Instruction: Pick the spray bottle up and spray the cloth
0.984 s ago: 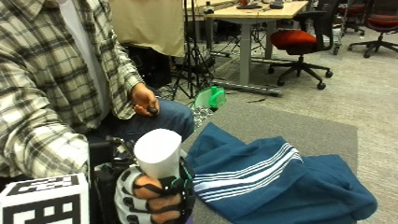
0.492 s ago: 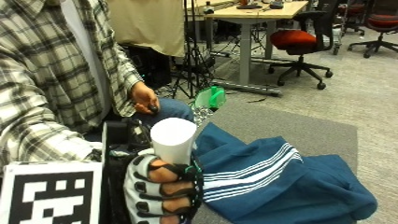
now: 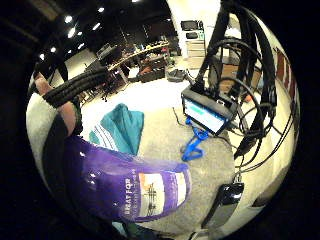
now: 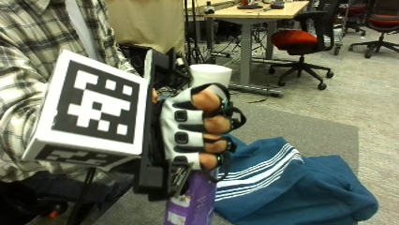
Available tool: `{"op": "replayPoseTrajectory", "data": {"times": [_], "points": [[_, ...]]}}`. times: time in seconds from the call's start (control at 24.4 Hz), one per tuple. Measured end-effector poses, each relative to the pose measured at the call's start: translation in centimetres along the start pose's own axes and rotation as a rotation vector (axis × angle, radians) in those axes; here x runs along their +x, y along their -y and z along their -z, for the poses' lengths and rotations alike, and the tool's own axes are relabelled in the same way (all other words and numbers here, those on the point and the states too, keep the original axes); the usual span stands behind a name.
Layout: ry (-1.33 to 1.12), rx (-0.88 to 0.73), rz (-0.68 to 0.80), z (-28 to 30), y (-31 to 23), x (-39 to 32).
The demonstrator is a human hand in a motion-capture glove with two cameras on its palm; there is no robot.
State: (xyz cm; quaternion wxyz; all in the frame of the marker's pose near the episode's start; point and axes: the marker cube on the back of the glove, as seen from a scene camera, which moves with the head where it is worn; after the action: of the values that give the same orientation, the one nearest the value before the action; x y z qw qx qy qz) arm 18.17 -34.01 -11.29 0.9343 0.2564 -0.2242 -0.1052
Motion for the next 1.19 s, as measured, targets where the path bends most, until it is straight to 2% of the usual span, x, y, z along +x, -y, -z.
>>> {"op": "replayPoseTrajectory", "data": {"times": [0.53,1.19], "points": [[-0.137,-0.145,0.138,-3.5,1.8,-4.3],[-0.393,-0.401,0.305,-9.5,1.8,-6.0]]}}
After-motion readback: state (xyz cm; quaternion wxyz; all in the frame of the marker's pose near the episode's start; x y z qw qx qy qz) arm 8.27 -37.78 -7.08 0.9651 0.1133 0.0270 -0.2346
